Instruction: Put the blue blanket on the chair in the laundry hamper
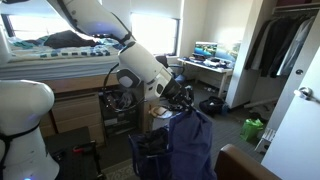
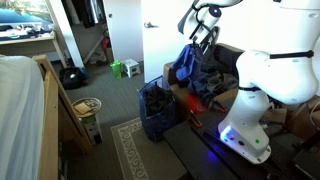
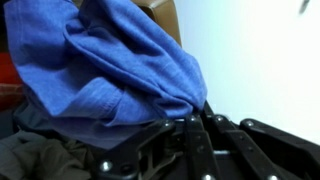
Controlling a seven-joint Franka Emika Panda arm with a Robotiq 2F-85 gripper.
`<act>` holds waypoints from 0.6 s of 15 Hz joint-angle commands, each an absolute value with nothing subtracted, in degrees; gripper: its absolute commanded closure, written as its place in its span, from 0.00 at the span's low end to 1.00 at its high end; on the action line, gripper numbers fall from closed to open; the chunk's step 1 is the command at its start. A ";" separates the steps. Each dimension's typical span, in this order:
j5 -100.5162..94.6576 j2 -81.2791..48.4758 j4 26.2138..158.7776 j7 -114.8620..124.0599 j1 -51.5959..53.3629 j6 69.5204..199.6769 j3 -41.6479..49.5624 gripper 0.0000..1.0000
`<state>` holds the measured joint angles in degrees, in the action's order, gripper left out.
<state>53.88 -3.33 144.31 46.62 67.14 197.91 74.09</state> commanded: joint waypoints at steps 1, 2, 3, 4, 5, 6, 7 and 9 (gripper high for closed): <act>52.40 -3.51 141.33 46.03 72.19 197.91 76.00 0.98; 51.98 -3.45 140.85 45.84 73.54 197.91 76.22 0.98; 51.50 -3.27 140.39 45.67 74.90 197.91 76.50 0.98; 51.15 -3.35 139.95 45.63 76.25 197.91 76.78 0.98; 50.84 -3.37 139.49 45.34 77.74 197.91 77.16 0.98; 50.35 -3.35 139.11 45.19 79.13 197.91 77.47 0.98; 50.10 -3.72 138.73 45.08 80.66 197.91 77.91 0.98; 49.35 -3.82 138.37 44.60 83.81 197.91 79.02 0.98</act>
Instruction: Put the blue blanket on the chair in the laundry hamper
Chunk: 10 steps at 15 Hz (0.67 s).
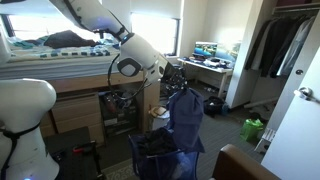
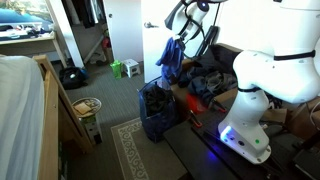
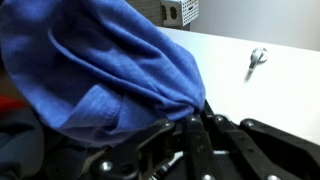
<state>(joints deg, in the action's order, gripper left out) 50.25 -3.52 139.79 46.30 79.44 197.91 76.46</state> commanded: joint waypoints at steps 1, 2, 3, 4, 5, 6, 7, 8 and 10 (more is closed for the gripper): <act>48.94 -4.04 138.15 44.33 85.49 197.91 79.70 0.98; 48.64 -4.24 137.96 44.14 87.20 197.91 80.49 0.98; 48.36 -4.73 137.73 43.85 88.92 197.91 81.34 0.98; 48.28 -4.90 137.53 43.37 90.89 197.91 82.38 0.98; 47.95 -5.46 137.32 43.23 92.95 197.91 83.53 0.98; 47.84 -6.16 137.08 42.65 95.16 197.91 84.84 0.98; 47.65 -6.83 136.84 42.42 97.60 197.91 86.39 0.98; 47.35 -7.30 136.75 42.40 100.21 197.91 88.21 0.98; 47.48 -7.66 137.29 42.38 105.30 197.91 91.98 0.98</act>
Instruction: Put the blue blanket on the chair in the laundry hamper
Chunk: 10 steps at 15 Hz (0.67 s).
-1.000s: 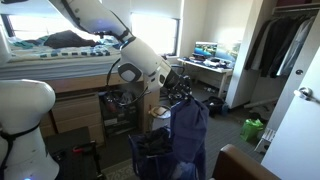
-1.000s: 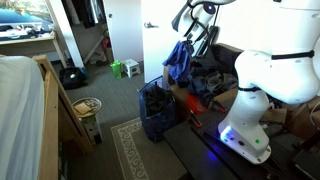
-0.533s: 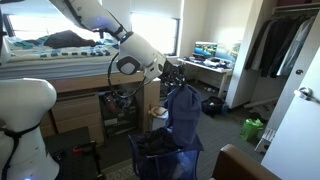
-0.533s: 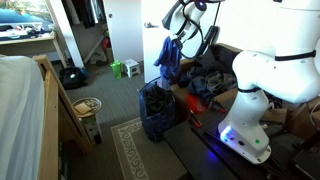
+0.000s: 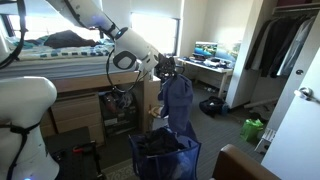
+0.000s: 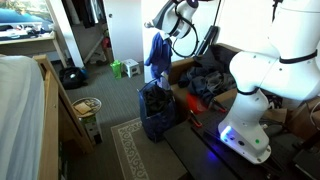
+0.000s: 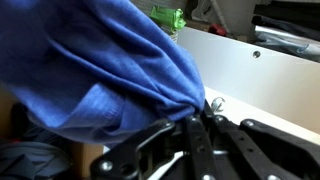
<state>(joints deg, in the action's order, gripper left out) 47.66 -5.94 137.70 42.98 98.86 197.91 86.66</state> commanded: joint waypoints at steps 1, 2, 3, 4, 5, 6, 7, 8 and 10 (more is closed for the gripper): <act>47.52 -7.16 138.09 42.40 107.37 197.91 93.74 0.98; 47.62 -6.75 138.80 42.48 109.35 197.91 95.47 0.98; 47.87 -6.32 139.73 42.77 110.36 197.90 96.80 0.98; 48.13 -5.58 140.80 42.69 111.06 197.90 97.94 0.98; 48.12 -4.54 141.93 42.50 111.44 197.86 99.05 0.98; 48.30 -3.81 143.18 42.43 111.48 198.25 99.97 0.98; 48.38 -3.00 144.13 42.53 111.71 198.60 101.03 0.98; 48.11 -2.67 144.68 42.88 111.98 198.61 102.06 0.98; 47.88 -3.26 145.16 44.04 112.45 198.60 103.65 0.98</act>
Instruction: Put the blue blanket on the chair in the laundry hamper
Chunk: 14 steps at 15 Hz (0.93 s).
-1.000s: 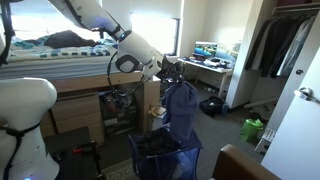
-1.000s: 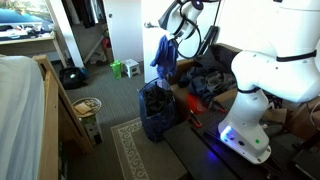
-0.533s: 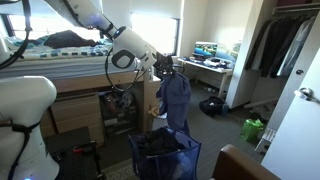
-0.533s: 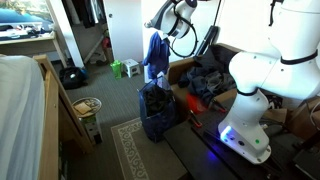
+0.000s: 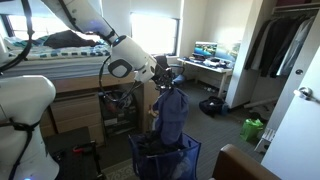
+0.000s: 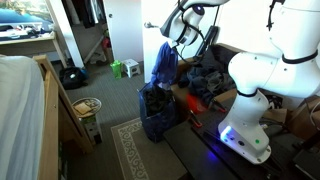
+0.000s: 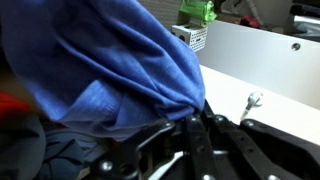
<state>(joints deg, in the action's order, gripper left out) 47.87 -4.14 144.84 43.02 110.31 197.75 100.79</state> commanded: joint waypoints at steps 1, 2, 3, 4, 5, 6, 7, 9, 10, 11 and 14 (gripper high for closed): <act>47.81 -2.73 145.35 43.92 112.27 198.59 104.14 0.98; 47.32 -1.21 145.38 43.22 111.99 198.59 104.59 0.98; 46.90 -0.15 145.36 42.82 111.53 198.47 104.85 0.98; 46.10 1.33 145.08 42.47 111.22 198.18 104.96 0.98; 45.45 2.77 144.86 42.31 110.78 198.08 104.92 0.98; 44.96 4.01 144.71 42.30 110.37 197.94 104.77 0.98; 44.94 5.39 144.48 41.48 99.17 197.29 94.01 0.98; 42.89 8.49 144.66 41.59 105.33 196.62 101.31 0.98; 42.15 9.84 144.52 41.59 105.49 196.02 102.09 0.98; 41.31 11.19 144.41 41.49 105.68 195.43 102.68 0.98; 39.24 14.28 144.31 41.36 106.82 194.26 105.02 0.98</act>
